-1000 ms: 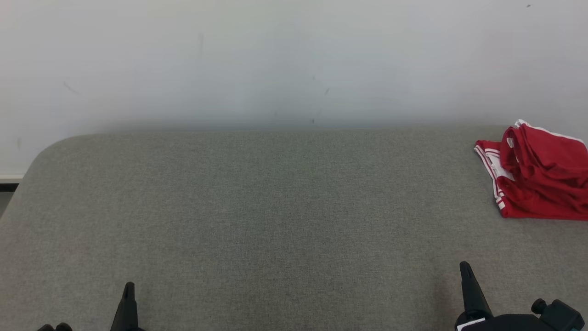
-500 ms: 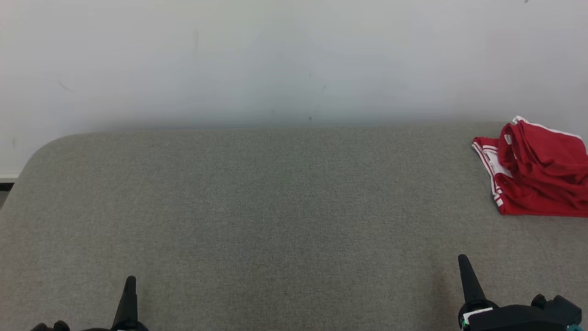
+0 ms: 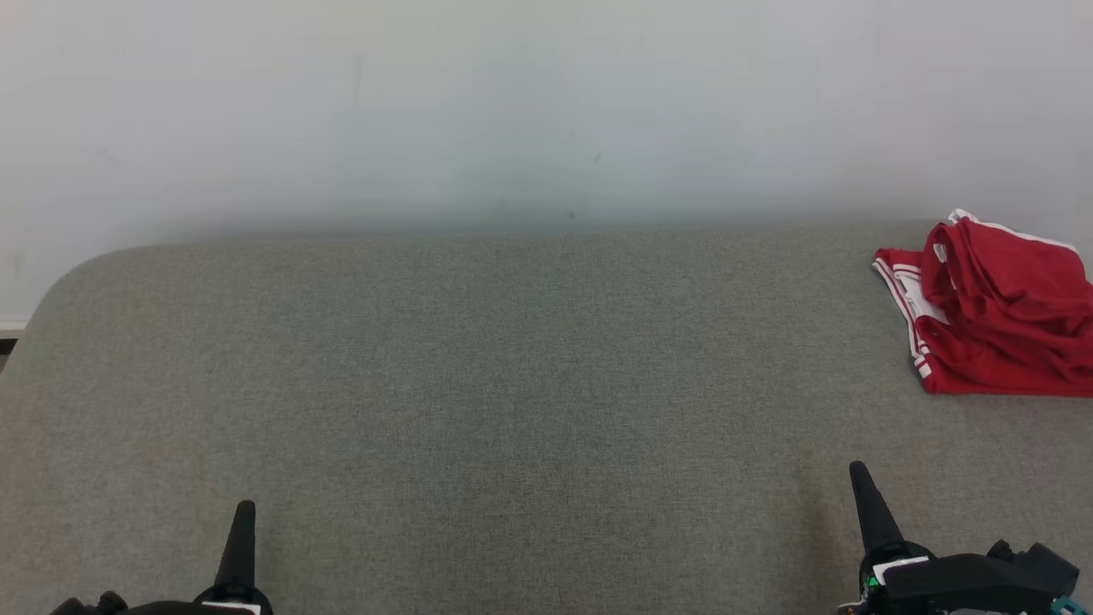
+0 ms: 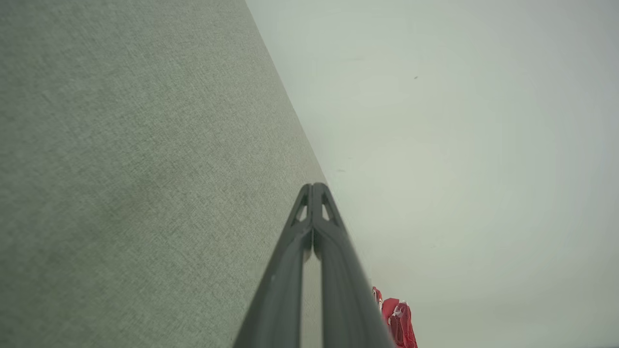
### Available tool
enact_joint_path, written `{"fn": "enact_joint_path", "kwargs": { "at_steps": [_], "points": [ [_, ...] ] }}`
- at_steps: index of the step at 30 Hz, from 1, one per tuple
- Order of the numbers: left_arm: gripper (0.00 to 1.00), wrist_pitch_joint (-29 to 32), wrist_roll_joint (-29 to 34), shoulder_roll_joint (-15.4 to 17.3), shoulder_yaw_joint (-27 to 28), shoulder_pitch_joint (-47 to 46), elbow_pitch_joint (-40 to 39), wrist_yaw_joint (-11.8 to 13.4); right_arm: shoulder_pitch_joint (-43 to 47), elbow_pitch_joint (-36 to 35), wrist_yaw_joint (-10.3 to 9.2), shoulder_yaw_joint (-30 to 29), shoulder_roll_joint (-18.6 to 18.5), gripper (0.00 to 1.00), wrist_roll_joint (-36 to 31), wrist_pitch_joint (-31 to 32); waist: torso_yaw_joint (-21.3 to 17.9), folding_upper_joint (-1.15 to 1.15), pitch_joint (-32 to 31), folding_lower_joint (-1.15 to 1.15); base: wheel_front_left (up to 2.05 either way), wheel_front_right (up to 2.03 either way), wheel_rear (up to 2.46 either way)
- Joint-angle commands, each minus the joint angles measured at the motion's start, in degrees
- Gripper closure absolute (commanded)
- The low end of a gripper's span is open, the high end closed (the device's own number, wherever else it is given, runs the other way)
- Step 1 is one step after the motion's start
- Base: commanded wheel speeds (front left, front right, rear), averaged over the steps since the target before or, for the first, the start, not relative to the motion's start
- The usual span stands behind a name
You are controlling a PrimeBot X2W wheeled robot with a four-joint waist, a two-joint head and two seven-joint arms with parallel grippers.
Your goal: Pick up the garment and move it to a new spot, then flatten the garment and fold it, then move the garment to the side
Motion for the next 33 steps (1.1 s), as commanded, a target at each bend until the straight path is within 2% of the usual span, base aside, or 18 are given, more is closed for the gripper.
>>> {"fn": "enact_joint_path", "kwargs": {
  "at_steps": [1,33],
  "points": [
    [1.00,0.27,-1.44,-0.06,0.33,-1.23,-0.19,-0.19,-1.02,-0.18,-0.08,-0.14,-0.17,1.00,1.42,0.26,-0.04,0.00,0.05,0.01,0.00,0.00,0.00],
    [1.00,3.59,-15.66,-1.01,1.63,-3.21,0.41,-1.33,-3.78,1.22,-0.11,-0.92,-0.05,1.00,16.17,4.03,-1.06,0.00,1.12,0.00,0.00,0.00,0.00]
  ]
}}
